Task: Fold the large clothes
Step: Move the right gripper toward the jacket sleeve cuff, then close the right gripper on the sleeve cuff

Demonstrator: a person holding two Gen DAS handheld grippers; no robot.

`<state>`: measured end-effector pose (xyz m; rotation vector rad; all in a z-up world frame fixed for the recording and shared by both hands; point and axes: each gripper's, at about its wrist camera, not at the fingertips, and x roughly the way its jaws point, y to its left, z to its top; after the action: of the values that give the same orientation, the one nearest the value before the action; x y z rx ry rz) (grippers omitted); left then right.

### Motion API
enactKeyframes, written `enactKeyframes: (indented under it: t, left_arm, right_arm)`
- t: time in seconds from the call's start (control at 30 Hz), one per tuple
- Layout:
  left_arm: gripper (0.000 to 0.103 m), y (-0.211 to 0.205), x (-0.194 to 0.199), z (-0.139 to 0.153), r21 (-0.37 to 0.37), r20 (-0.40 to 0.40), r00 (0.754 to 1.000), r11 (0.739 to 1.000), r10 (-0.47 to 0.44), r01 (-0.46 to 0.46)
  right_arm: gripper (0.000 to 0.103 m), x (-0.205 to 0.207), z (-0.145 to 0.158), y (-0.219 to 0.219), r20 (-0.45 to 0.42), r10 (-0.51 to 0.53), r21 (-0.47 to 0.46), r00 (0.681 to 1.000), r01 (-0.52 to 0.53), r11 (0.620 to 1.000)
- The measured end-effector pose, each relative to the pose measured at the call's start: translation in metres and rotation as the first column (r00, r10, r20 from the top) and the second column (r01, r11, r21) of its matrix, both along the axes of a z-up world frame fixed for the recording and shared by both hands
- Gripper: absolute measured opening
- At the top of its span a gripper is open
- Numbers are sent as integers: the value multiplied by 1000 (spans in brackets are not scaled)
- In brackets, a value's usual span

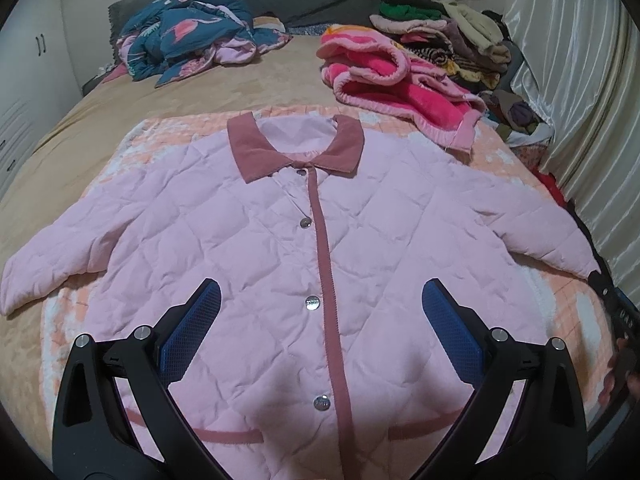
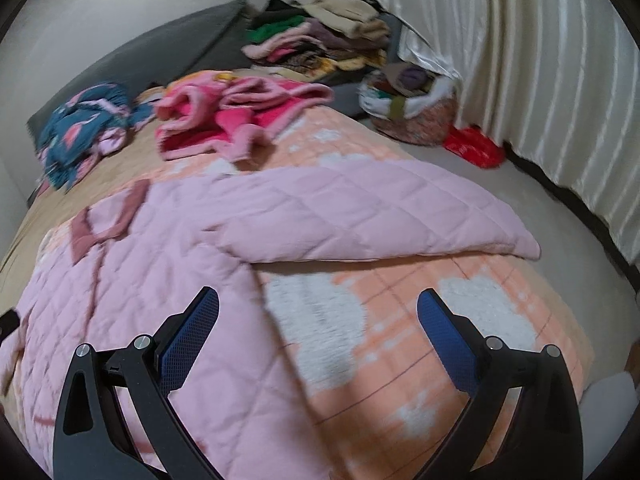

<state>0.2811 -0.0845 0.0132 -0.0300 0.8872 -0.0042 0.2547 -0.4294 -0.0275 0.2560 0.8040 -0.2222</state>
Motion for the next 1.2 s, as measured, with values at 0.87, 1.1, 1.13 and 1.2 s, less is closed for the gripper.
enactKeyframes:
  t: [0.87, 1.1, 1.13, 1.2]
  left_arm:
    - [94, 15, 70, -41, 56, -77, 997, 998, 31, -27]
    - [94, 44, 81, -49, 17, -85, 991, 995, 100, -99]
    - [94, 49, 82, -50, 9, -91, 989, 993, 114, -114]
    - [94, 57, 83, -51, -12, -95, 987, 991, 129, -131]
  right_arm:
    - [99, 39, -104, -168, -156, -395, 401, 905, 423, 812]
    - [98, 48, -112, -210, -104, -502, 516, 858, 478, 710]
    - [89, 49, -113, -216, -97, -519, 532, 849, 485, 694]
    - [57, 52, -109, -225, -94, -539, 505, 837, 507, 698]
